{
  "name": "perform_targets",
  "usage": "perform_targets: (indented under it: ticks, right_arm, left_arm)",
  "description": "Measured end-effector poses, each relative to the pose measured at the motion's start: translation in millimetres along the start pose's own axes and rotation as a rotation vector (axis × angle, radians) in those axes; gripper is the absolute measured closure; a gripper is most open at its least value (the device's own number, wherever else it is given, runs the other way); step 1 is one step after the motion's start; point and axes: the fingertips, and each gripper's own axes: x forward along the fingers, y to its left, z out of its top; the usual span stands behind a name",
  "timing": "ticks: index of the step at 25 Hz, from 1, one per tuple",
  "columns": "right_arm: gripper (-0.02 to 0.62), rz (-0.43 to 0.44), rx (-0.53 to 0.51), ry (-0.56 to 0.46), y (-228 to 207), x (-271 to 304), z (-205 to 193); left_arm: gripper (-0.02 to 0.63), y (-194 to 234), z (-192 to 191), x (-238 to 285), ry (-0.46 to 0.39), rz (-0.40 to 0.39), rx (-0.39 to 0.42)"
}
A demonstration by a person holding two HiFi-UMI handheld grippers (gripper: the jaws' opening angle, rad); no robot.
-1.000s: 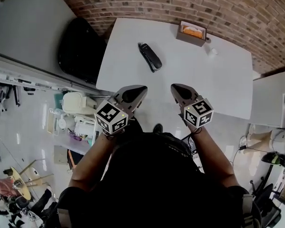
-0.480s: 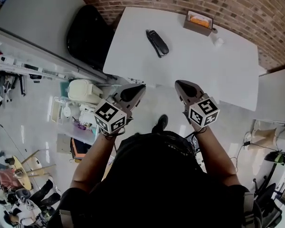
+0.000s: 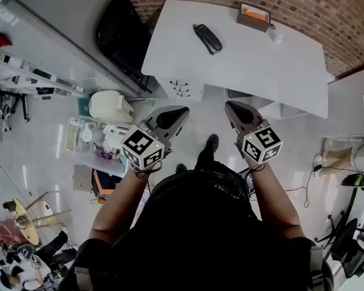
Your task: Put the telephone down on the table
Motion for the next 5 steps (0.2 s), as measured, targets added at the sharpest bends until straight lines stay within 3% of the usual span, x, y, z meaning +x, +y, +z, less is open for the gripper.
perform_targets:
  ticks: [5]
  right_arm:
    - [0.580, -0.006, -0.001, -0.002, 74, -17, -20]
  left_arm:
    - [0.598, -27, -19, -68, -0.005, -0.009, -0.002]
